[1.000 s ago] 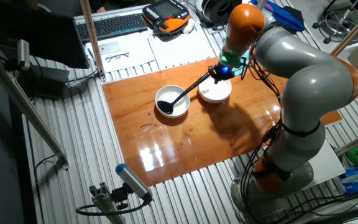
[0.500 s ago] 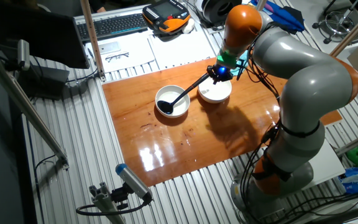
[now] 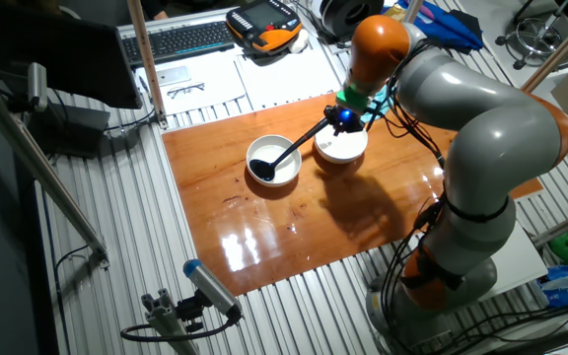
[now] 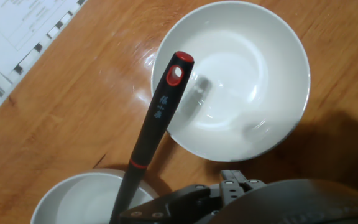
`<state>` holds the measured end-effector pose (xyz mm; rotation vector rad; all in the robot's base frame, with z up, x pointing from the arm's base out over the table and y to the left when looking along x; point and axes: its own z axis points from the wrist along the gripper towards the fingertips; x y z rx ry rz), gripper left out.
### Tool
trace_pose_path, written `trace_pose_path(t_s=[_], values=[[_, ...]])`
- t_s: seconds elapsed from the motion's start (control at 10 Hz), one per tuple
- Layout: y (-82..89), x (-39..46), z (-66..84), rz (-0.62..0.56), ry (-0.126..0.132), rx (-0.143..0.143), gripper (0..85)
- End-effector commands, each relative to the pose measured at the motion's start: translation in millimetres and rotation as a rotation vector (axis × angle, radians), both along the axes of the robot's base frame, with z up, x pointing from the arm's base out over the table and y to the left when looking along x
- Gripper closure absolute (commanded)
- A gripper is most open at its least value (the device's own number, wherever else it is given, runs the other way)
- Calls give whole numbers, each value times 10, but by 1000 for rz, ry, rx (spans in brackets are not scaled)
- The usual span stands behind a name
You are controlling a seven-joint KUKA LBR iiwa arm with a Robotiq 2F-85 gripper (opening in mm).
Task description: Scoop water with a large spoon from one bowl to another
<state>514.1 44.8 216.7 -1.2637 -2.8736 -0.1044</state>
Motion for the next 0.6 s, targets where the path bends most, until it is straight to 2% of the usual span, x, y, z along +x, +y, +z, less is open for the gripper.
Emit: trace_pose_path(t_s=[0.0, 0.2, 0.5], values=[[24, -5, -14, -9, -3, -10, 850], [61, -22, -26, -25, -7, -19, 850], [120, -25, -67, -24, -29, -46, 850]])
